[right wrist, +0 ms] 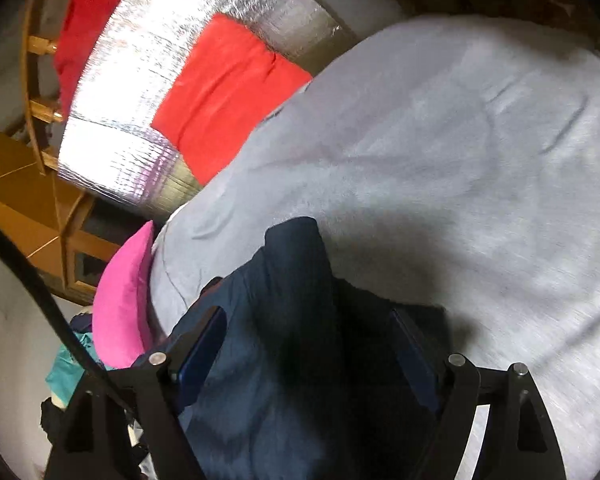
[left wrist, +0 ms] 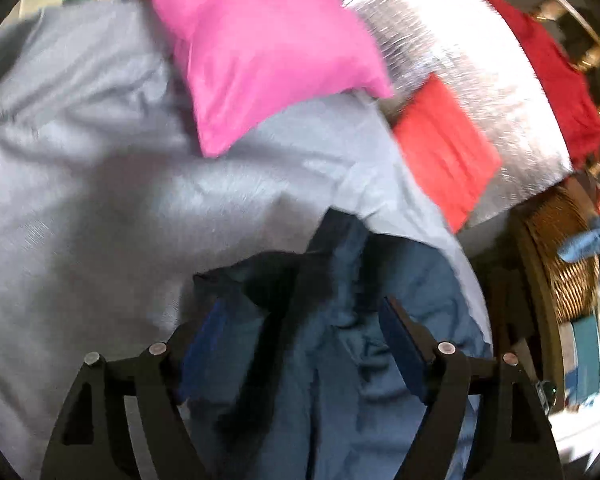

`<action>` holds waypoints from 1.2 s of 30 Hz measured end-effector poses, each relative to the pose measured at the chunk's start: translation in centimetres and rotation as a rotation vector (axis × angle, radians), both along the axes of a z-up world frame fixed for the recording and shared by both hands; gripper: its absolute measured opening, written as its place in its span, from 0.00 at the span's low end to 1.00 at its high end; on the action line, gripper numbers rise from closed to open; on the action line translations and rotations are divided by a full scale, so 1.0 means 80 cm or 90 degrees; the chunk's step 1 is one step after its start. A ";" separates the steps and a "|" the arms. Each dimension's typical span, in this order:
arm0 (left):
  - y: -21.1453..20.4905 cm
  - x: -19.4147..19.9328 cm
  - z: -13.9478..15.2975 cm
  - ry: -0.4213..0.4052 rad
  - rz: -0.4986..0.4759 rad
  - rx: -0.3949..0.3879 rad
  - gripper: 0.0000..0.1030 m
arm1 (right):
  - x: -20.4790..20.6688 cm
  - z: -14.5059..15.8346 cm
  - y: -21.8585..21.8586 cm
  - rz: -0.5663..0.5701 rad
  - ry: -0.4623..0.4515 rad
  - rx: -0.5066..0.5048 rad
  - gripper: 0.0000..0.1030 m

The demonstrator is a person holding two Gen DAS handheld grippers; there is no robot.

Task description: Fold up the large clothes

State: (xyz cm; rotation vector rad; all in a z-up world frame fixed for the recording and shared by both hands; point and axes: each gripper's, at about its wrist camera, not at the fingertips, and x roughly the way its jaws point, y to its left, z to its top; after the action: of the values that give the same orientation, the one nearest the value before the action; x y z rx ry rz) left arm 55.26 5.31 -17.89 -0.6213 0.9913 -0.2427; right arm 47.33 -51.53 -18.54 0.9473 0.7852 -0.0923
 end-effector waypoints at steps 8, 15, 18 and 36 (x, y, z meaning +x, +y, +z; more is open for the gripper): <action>-0.027 0.016 -0.009 -0.015 -0.038 0.065 0.63 | 0.037 -0.027 0.020 0.022 0.042 -0.086 0.41; -0.029 0.017 -0.012 -0.028 -0.033 0.076 0.16 | 0.020 0.022 0.043 -0.018 -0.040 -0.214 0.22; -0.020 0.014 -0.021 -0.020 -0.006 0.067 0.14 | 0.028 -0.007 0.043 -0.026 0.010 -0.234 0.22; -0.009 -0.065 0.051 -0.066 0.041 0.126 0.60 | -0.086 0.032 0.041 -0.048 -0.014 -0.145 0.72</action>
State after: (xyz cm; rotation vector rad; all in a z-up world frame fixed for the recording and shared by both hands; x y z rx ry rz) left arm 50.05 4.56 -13.81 -0.4550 0.8817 -0.1168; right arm 40.47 -48.29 -15.96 0.7610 0.7027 -0.2318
